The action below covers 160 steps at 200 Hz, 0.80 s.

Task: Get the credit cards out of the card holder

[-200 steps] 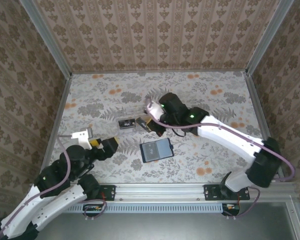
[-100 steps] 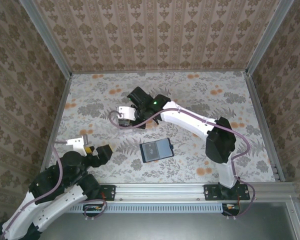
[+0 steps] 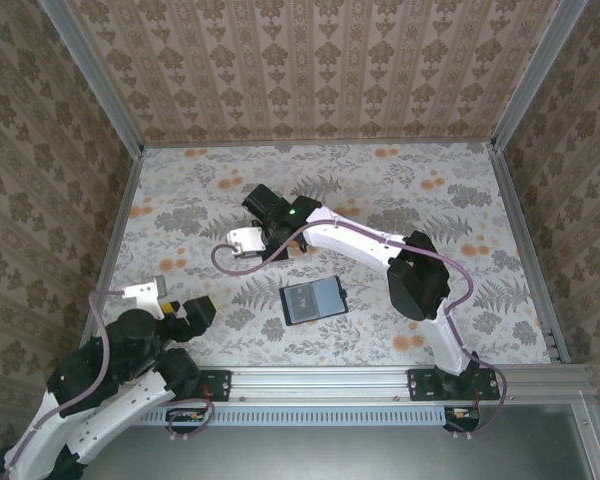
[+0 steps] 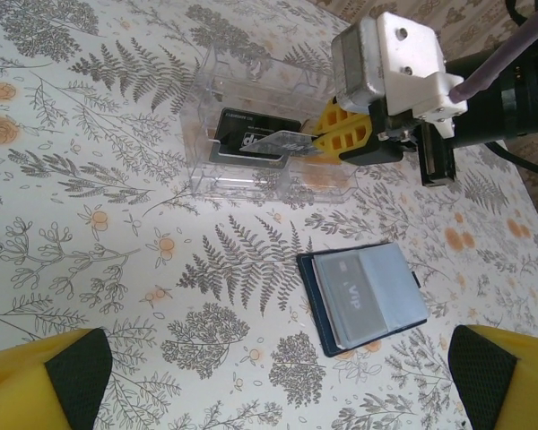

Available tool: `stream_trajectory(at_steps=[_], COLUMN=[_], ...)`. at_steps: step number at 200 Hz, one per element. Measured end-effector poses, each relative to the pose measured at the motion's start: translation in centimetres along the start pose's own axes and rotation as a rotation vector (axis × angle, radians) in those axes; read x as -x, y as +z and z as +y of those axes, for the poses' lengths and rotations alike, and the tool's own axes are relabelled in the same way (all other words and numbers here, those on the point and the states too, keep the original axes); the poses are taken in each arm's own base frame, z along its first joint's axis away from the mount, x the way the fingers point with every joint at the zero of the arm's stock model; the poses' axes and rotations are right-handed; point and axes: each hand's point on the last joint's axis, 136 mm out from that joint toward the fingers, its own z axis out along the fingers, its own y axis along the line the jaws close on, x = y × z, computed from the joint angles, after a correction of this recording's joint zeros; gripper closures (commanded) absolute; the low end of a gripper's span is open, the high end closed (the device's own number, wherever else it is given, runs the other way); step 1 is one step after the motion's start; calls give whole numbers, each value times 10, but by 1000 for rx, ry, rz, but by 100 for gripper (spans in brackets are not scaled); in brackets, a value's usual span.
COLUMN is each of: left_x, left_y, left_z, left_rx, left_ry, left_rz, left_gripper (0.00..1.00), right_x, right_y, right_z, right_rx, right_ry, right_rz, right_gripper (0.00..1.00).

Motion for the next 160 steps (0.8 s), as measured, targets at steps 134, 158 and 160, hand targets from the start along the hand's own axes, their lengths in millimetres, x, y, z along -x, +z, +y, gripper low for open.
stream_trajectory(at_steps=[134, 158, 160], left_x=[-3, -3, -3], left_y=[-1, -1, -1], left_z=[9, 9, 9], left_rx=[35, 35, 35], left_ry=[-3, -3, -3], left_rz=[4, 4, 4], left_gripper=[0, 0, 0], right_x=[10, 9, 9], right_y=[3, 5, 6], right_z=[-19, -19, -18], right_rx=[-57, -55, -54], right_ry=[-25, -27, -28], right_rz=[-16, -14, -13], right_gripper=[100, 100, 100])
